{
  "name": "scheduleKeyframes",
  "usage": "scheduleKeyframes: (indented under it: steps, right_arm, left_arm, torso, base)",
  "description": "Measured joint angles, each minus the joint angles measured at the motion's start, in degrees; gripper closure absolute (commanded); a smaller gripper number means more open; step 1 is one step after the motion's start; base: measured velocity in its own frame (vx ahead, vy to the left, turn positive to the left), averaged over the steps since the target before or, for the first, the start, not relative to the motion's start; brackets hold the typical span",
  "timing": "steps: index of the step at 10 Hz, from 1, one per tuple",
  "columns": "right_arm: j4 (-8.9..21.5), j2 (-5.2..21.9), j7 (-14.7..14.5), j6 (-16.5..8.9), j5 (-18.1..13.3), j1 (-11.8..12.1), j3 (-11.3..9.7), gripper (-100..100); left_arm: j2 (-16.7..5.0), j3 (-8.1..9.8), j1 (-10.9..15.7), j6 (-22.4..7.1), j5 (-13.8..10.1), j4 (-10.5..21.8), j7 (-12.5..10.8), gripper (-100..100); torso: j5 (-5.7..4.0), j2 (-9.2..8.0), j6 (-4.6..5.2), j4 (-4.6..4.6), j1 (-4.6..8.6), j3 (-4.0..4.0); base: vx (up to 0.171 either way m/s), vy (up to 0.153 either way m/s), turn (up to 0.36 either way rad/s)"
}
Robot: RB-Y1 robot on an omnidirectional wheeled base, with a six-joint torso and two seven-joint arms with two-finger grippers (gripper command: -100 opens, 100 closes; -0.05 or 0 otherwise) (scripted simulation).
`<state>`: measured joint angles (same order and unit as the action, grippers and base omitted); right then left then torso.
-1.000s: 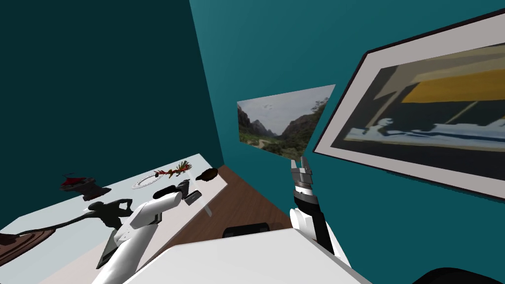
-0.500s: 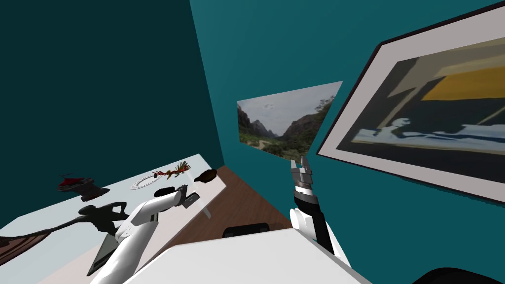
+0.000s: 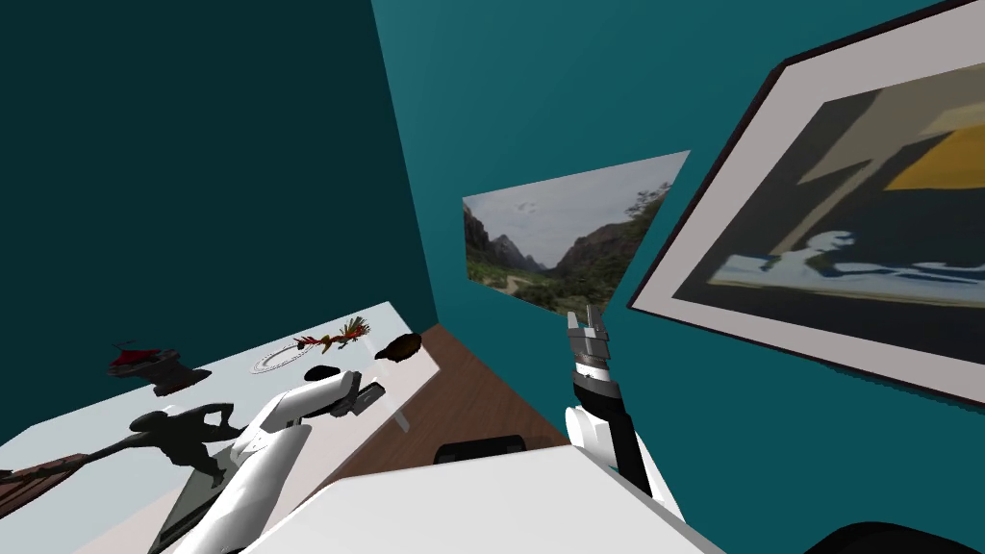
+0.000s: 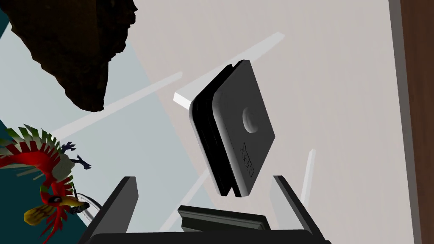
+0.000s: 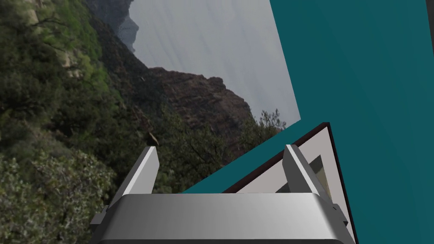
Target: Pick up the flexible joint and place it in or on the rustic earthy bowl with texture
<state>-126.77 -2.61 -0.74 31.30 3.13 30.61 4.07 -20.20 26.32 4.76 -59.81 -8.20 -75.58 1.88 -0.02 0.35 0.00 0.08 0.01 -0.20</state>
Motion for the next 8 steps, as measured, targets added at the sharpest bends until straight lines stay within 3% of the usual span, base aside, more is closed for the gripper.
scheduleKeyframes:
  steps: [4,8]
  right_arm:
    - [0.0,0.0,0.0,0.0,0.0,0.0,0.0,0]
    - [0.0,0.0,0.0,0.0,0.0,0.0,0.0,0]
  left_arm:
    - [-0.5,0.98,1.1,-5.7,0.8,2.4,0.3,-100]
    - [-1.4,2.19,3.1,-11.0,2.0,6.9,0.9,-100]
  torso:
    - [0.02,-0.12,0.0,-0.02,-0.08,0.06]
    - [0.02,-0.02,0.0,0.0,-0.1,0.0]
  base:
    - [0.06,0.008,0.023]
    - [0.091,0.006,0.024]
